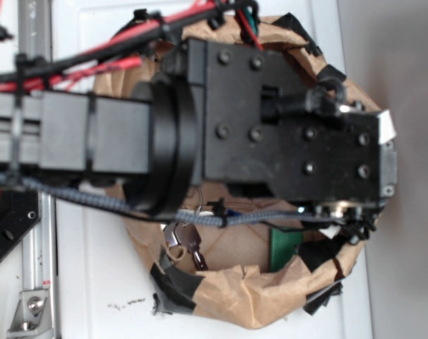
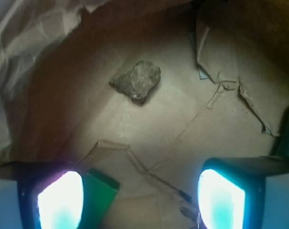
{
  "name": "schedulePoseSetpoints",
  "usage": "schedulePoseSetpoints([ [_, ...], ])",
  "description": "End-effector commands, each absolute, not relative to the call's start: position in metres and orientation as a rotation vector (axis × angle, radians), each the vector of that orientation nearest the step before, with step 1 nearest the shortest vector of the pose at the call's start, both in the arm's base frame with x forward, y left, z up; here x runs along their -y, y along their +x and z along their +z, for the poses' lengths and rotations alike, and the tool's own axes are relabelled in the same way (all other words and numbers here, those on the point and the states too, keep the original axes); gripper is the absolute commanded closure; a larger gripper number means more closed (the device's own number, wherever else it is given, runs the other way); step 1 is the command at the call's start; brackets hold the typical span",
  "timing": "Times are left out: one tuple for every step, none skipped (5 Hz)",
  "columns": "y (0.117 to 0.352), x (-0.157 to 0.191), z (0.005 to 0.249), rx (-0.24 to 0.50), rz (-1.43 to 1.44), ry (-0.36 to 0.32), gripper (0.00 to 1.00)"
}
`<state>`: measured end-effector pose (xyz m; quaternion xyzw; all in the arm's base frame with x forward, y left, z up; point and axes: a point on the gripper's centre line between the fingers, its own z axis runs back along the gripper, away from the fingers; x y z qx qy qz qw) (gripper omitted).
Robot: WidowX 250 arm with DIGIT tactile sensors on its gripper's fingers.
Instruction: Grab the green block.
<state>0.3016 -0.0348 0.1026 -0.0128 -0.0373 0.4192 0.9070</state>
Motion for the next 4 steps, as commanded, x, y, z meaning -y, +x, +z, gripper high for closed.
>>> schedulePoseSetpoints([
  [0.302,0.03,0.12,0.128,0.874,-0.061,0.0],
  [0.279,0.027,0.083,0.13,1.096,-0.065,0.0],
  [0.263,0.031,0.073,0.12,1.199,-0.069,0.0],
  [0.275,0.054,0.078,0.171,1.228,-0.195,0.0],
])
